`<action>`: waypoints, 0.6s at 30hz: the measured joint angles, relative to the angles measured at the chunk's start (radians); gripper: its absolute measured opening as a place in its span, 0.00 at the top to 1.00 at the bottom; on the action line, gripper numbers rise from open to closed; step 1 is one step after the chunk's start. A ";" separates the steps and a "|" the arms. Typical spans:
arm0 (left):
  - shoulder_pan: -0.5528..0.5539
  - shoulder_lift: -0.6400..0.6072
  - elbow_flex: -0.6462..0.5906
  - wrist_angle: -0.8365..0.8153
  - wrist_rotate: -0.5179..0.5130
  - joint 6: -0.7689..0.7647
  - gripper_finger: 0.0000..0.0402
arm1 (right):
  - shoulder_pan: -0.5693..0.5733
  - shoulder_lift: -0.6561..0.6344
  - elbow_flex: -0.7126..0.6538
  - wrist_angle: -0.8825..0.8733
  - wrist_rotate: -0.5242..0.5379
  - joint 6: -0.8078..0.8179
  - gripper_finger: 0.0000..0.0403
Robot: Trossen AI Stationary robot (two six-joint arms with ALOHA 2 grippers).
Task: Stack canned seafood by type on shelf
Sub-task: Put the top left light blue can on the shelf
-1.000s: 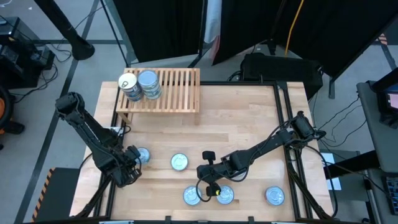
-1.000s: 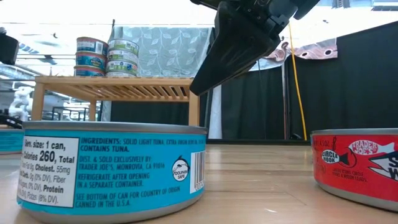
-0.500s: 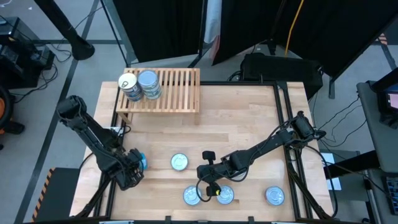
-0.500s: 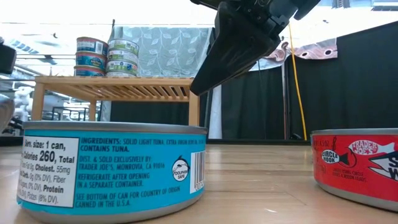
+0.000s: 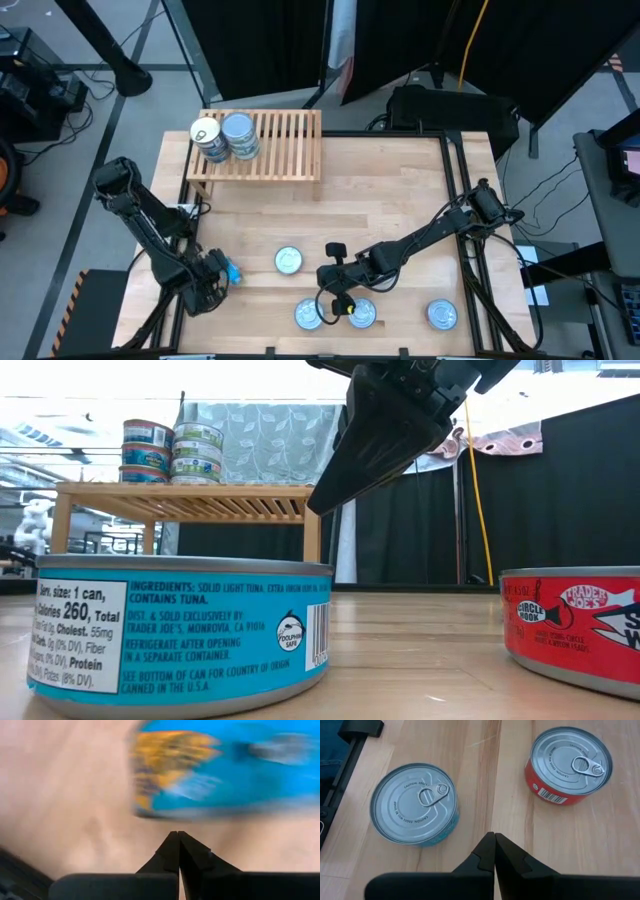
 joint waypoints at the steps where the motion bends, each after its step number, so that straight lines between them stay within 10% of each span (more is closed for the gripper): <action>1: -0.008 -0.008 0.021 0.001 0.000 0.033 0.99 | 0.000 0.000 0.000 0.000 0.000 0.000 1.00; 8: -0.037 -0.040 0.185 -0.007 -0.105 0.331 0.93 | 0.000 0.000 0.000 0.000 0.000 -0.005 1.00; 18: 0.027 -0.030 0.230 -0.009 -0.205 0.770 0.45 | 0.000 0.000 0.000 0.010 0.000 0.003 1.00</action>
